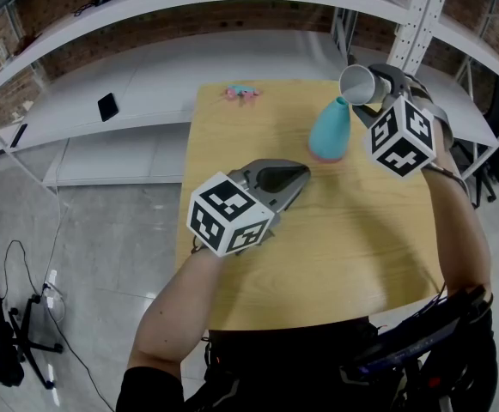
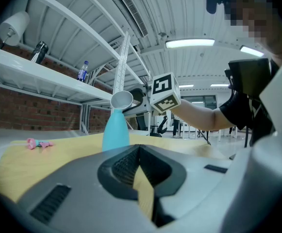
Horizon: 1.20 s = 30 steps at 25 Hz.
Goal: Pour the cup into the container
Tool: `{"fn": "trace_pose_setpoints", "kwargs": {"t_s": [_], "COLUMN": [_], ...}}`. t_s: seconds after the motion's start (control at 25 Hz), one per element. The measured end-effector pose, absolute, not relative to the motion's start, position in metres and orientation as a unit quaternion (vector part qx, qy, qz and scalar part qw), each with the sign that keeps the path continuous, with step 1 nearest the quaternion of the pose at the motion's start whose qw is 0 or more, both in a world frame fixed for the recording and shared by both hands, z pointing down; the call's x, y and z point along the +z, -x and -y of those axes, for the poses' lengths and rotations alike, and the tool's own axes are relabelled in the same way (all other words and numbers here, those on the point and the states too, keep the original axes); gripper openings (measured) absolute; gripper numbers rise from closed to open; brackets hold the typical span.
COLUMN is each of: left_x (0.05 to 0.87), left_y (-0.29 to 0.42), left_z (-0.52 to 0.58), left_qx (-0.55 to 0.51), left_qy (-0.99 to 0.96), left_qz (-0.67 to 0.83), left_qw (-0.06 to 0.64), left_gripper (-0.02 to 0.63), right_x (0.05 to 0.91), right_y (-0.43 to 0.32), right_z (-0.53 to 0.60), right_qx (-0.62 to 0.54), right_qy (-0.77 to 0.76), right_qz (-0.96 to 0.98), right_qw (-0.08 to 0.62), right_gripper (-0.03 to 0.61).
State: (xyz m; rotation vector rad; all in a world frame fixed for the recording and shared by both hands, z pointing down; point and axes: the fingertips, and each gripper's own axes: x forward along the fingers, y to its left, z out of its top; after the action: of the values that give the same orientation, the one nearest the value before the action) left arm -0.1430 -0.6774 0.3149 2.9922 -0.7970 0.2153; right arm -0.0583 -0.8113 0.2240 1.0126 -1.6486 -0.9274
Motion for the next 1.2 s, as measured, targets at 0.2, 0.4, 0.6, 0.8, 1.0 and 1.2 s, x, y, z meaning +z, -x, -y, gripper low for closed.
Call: {"fn": "trace_pose_setpoints", "kwargs": {"t_s": [0.2,0.4,0.6,0.8,1.0,1.2], "left_x": [0.3154,0.3154,0.3156,0.3157,0.3153,0.3148], "left_y": [0.1435,0.1445,0.1444,0.1446,0.1444,0.1441], "left_z": [0.6779,0.6783,0.6774,0.6775,0.6784,0.6772], "left_qx": [0.07,0.069,0.07,0.07,0.07,0.071], "left_qy": [-0.963,-0.963,-0.963,-0.963,-0.963,-0.963], "left_qz": [0.259,0.26,0.259,0.259,0.259,0.259], "left_qw": [0.019,0.019,0.019,0.02,0.02,0.02], "left_gripper": [0.0,0.001,0.0,0.0,0.0,0.002], "right_x": [0.2242,0.2232,0.2227,0.2224,0.2215,0.221], "right_y": [0.0588,0.0598,0.061,0.0611,0.0598,0.0591], "right_z": [0.8112,0.8122,0.8117,0.8123,0.8133,0.8117], "right_qx": [-0.385,-0.391,-0.401,-0.404,-0.404,-0.406], "right_qy": [-0.413,-0.412,-0.41,-0.41,-0.41,-0.41], "right_qz": [0.673,0.668,0.662,0.659,0.658,0.657], "right_qw": [0.479,0.48,0.483,0.484,0.486,0.485], "right_gripper": [0.314,0.314,0.314,0.314,0.314,0.313]}}
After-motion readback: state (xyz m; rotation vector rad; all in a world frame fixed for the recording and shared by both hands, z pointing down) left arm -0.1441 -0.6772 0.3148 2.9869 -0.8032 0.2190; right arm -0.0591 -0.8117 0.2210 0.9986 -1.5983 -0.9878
